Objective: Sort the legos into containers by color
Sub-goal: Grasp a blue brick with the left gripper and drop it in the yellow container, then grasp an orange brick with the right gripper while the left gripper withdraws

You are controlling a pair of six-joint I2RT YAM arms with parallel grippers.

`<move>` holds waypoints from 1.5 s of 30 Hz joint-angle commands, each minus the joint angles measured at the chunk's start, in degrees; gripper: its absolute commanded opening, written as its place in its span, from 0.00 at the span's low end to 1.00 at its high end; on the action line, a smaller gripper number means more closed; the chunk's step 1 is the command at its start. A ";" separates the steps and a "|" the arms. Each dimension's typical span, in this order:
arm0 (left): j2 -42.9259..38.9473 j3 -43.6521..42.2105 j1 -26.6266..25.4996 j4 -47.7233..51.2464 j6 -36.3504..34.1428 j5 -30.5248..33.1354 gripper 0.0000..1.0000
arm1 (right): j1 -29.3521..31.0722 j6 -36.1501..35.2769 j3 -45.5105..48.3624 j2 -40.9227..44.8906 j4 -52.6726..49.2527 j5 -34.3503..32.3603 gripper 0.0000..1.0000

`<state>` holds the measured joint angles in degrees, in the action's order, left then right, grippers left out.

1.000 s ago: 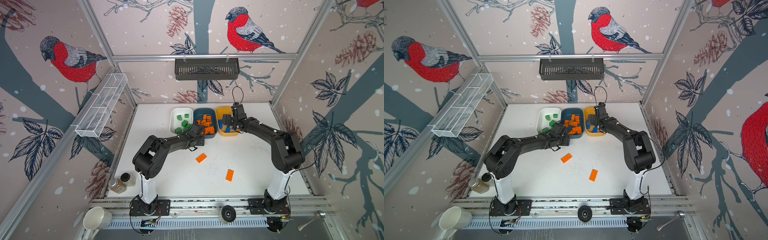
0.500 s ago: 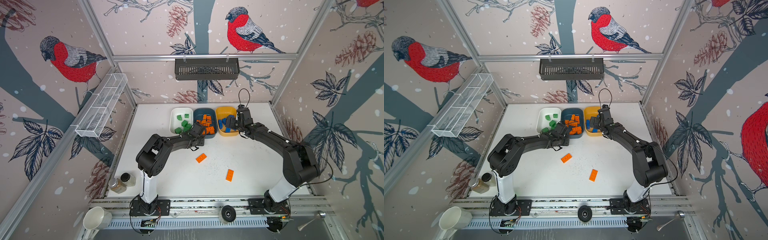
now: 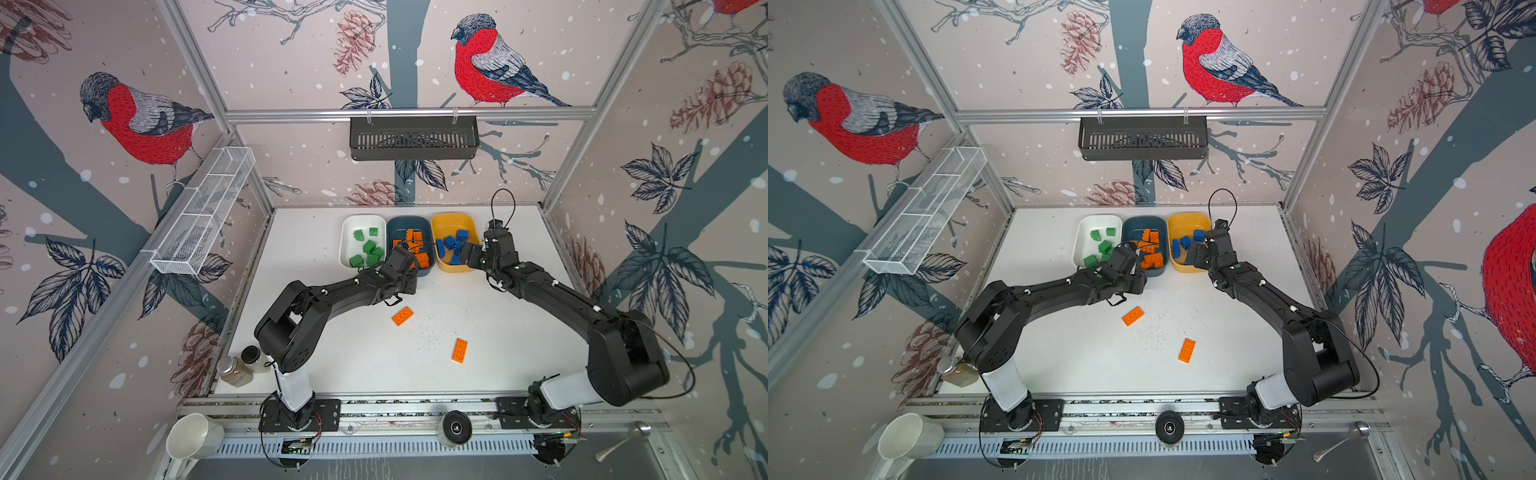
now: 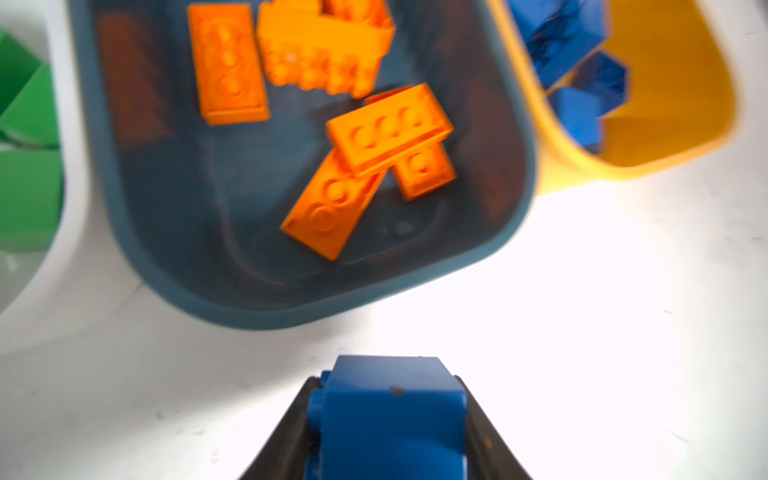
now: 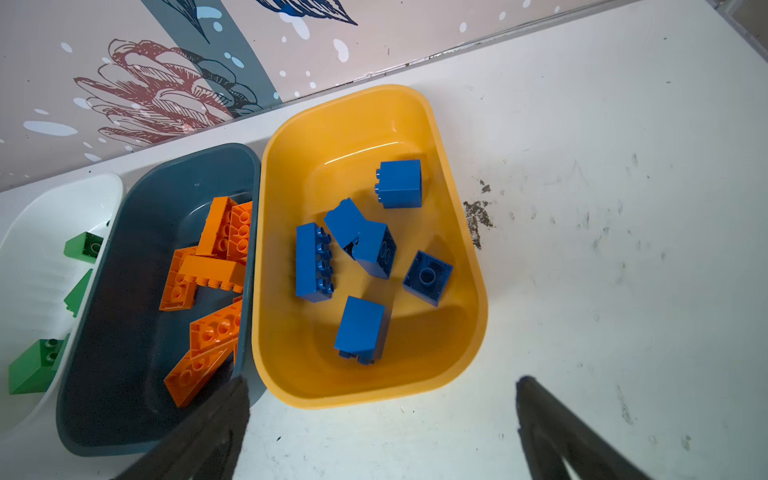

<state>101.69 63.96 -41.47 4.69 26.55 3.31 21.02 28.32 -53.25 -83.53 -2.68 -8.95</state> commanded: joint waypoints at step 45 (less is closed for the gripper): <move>23.59 43.28 -1.48 5.50 -4.67 -6.34 0.97 | 2.21 11.54 21.00 17.39 -11.56 7.61 1.00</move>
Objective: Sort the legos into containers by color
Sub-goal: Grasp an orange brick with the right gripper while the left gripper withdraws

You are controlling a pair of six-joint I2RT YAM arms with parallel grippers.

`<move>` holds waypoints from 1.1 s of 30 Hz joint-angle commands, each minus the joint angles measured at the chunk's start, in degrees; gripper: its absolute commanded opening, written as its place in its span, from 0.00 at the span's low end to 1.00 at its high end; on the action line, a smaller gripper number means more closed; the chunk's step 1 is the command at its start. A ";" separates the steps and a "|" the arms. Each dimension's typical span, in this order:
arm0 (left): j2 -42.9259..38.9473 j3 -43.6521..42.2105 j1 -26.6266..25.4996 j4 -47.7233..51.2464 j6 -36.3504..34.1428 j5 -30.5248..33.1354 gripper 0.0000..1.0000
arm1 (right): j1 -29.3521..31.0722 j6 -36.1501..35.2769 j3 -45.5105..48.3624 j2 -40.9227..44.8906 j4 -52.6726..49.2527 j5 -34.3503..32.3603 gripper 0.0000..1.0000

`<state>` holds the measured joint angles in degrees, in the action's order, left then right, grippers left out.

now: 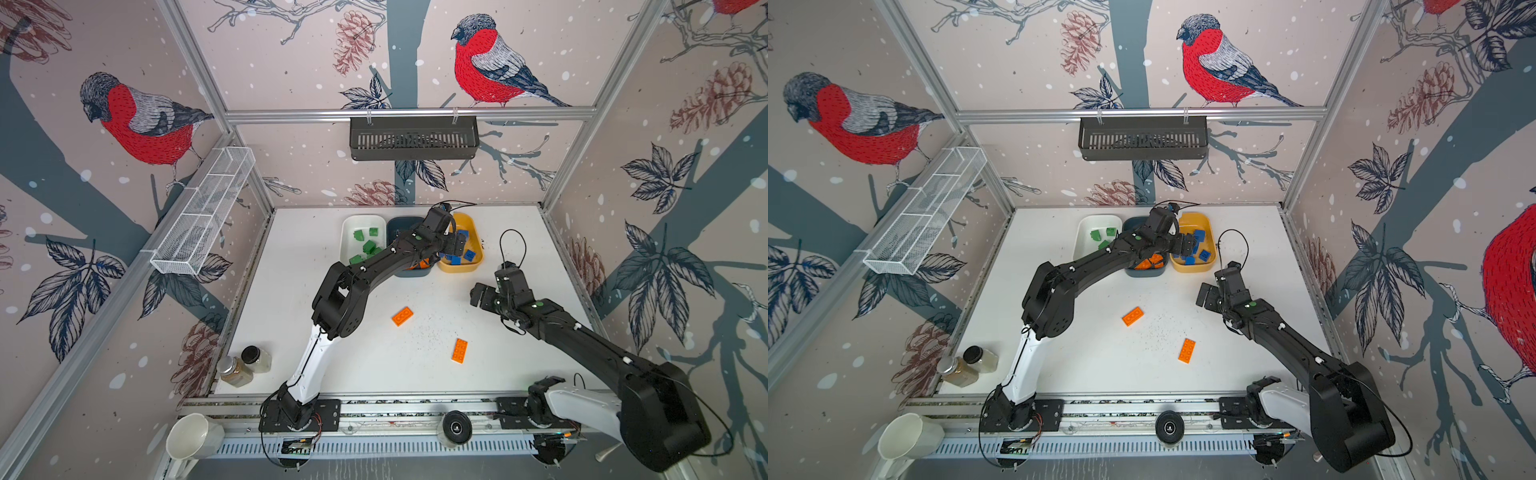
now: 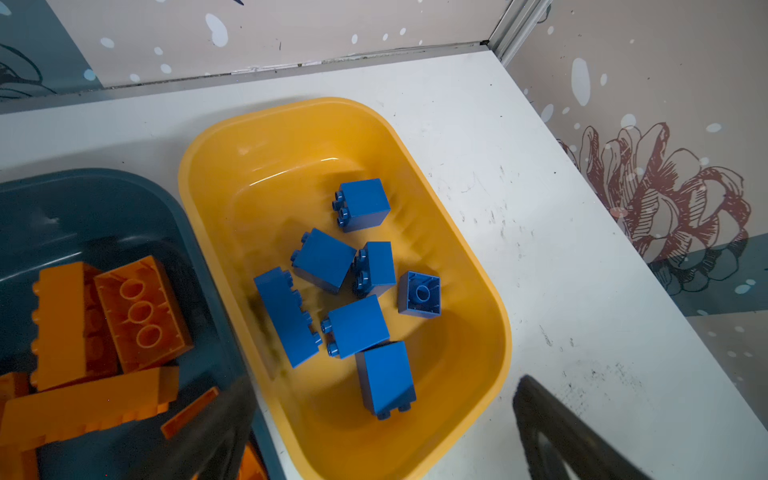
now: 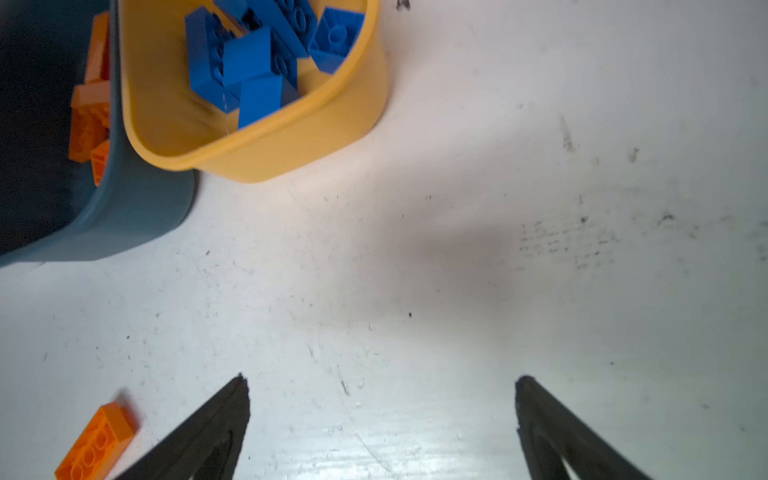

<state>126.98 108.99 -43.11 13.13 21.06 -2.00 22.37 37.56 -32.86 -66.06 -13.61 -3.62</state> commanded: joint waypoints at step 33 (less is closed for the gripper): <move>-13.77 -25.17 5.06 -14.35 8.00 -6.14 0.97 | 30.16 20.02 -0.91 -8.75 -17.82 -3.78 0.66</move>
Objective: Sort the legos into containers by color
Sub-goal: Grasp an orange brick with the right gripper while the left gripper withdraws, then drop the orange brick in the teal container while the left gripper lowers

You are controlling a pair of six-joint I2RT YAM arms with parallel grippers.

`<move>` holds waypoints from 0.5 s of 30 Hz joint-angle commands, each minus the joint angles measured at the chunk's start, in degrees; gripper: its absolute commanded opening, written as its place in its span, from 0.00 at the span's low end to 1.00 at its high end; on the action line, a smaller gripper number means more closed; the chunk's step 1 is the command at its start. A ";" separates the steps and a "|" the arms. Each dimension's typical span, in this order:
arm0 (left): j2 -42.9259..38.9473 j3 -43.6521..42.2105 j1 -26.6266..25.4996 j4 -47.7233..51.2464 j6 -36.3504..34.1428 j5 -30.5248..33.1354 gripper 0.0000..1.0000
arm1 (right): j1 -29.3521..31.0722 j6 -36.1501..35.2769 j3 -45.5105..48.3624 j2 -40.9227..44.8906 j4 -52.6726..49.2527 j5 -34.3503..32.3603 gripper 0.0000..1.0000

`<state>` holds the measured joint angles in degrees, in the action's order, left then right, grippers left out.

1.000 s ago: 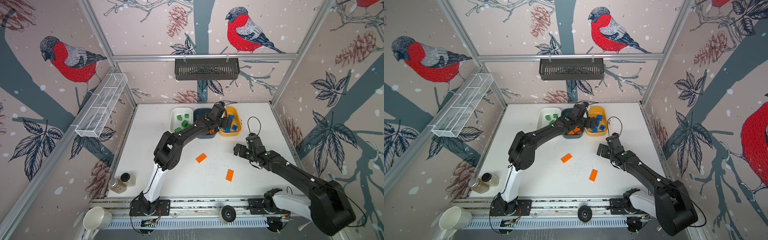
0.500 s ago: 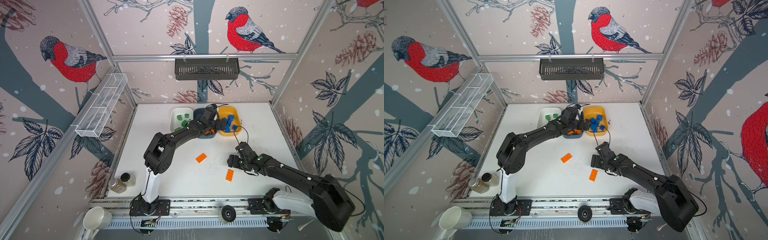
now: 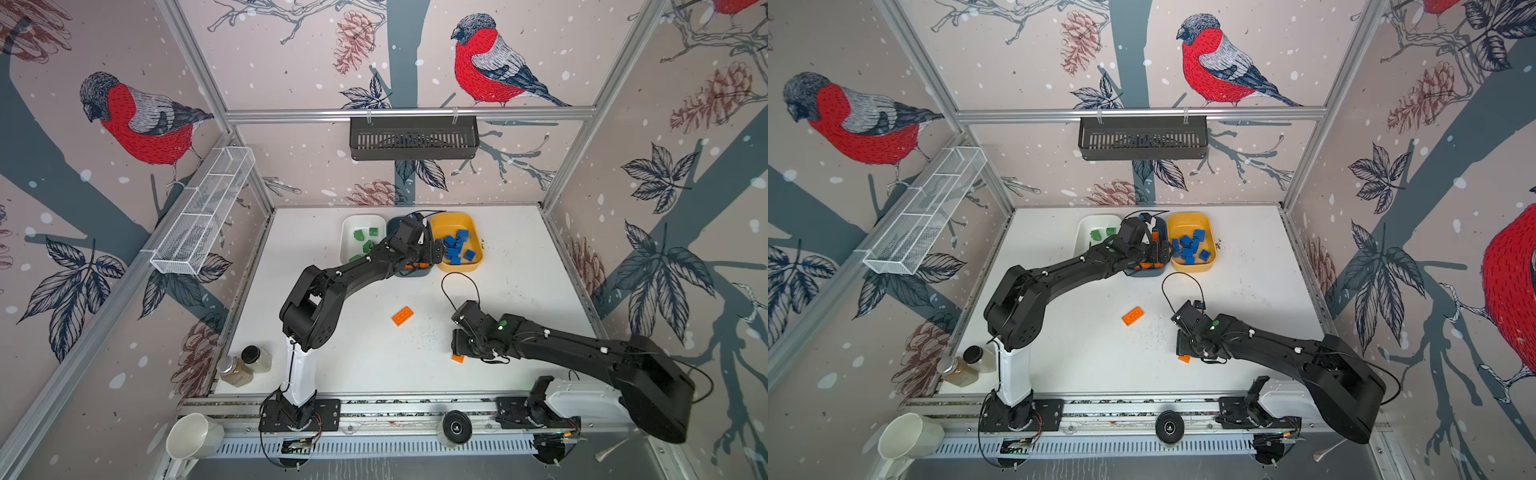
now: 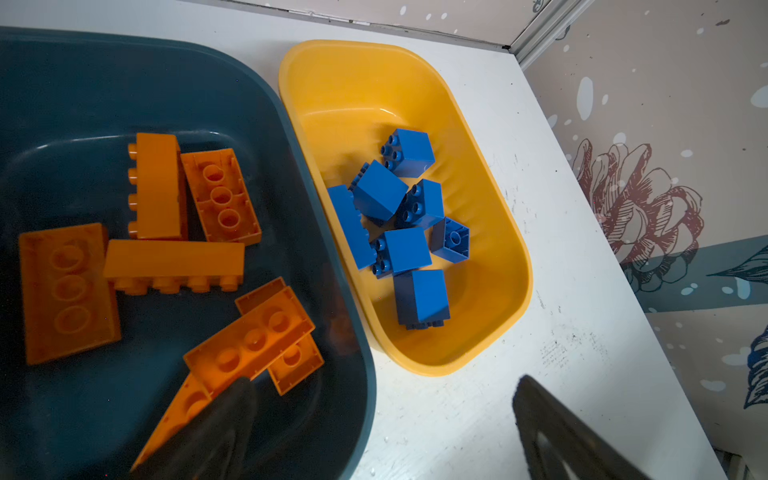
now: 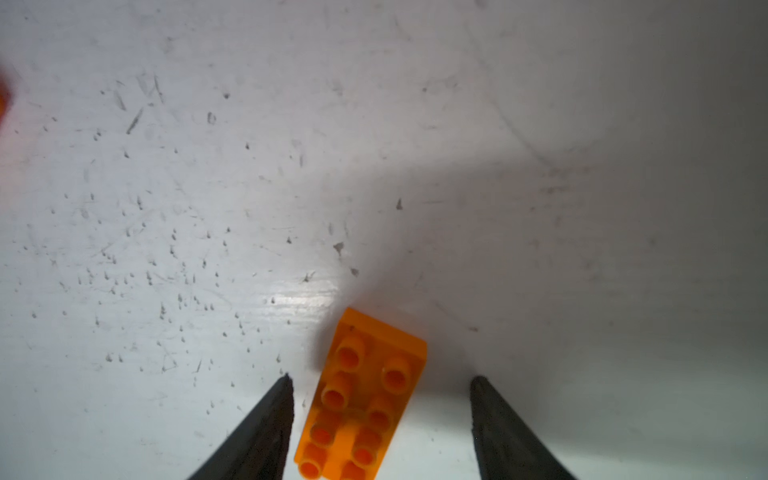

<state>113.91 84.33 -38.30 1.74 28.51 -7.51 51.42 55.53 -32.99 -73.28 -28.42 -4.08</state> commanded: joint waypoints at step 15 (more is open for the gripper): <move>-2.48 -4.12 1.73 -3.93 1.55 -0.15 0.97 | 4.33 -1.58 -5.34 -9.55 -1.36 -7.56 0.42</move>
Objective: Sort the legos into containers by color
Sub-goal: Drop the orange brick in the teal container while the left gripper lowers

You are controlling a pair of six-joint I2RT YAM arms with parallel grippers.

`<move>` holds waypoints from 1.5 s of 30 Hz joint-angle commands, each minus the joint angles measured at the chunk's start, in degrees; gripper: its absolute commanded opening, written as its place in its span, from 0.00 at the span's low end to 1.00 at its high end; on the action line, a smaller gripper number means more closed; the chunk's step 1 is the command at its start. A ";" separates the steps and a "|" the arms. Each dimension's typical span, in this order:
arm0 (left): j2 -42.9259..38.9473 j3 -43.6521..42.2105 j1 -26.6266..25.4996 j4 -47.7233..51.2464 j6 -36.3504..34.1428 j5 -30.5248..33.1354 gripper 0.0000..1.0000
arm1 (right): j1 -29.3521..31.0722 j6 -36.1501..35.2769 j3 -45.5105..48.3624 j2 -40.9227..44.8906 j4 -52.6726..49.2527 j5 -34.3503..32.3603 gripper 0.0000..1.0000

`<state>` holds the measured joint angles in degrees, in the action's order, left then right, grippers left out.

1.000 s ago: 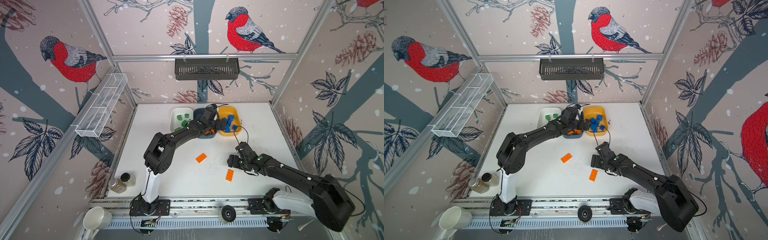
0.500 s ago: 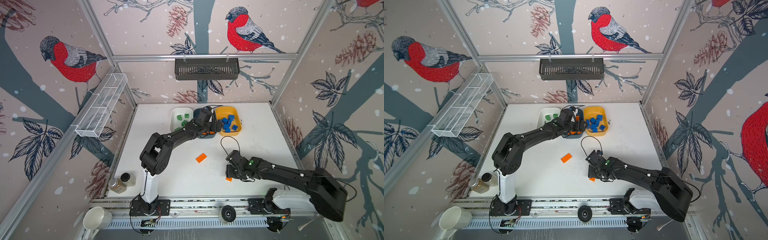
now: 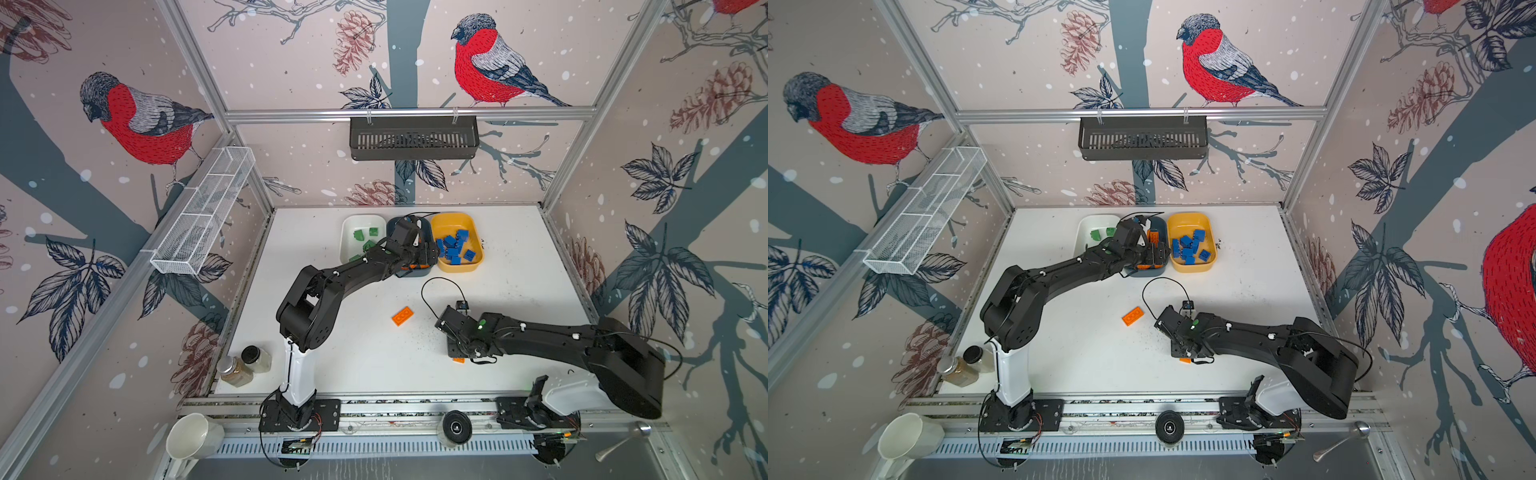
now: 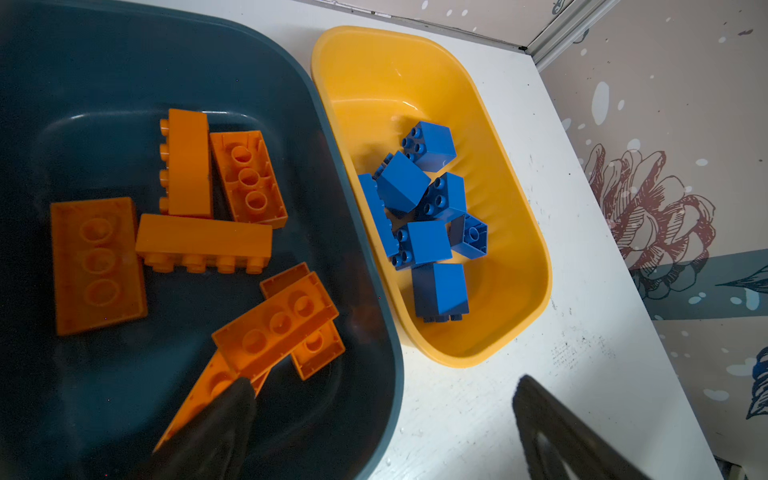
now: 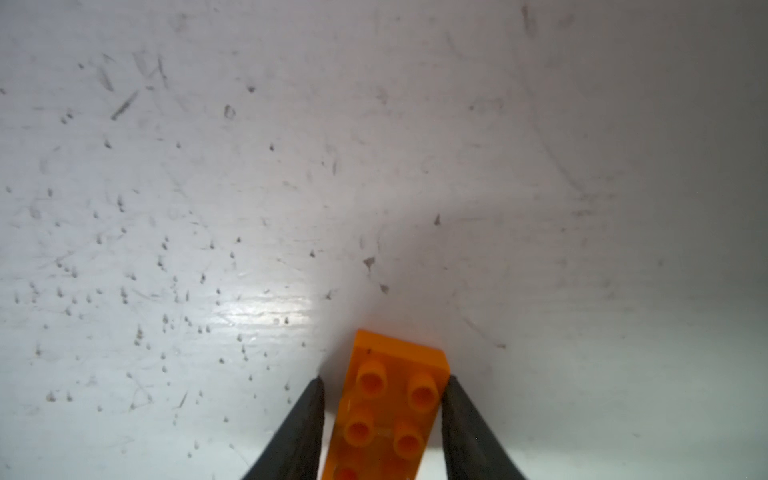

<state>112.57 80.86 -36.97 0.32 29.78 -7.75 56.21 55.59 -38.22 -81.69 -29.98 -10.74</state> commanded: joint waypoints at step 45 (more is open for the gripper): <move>-22.92 -29.23 2.26 10.13 -2.03 8.23 0.97 | -22.12 -29.41 -37.43 -21.73 32.02 3.40 0.28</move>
<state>90.48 53.15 -34.72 10.20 28.51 4.29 34.63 28.32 -72.71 -100.92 -1.37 -8.97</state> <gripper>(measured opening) 0.966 0.340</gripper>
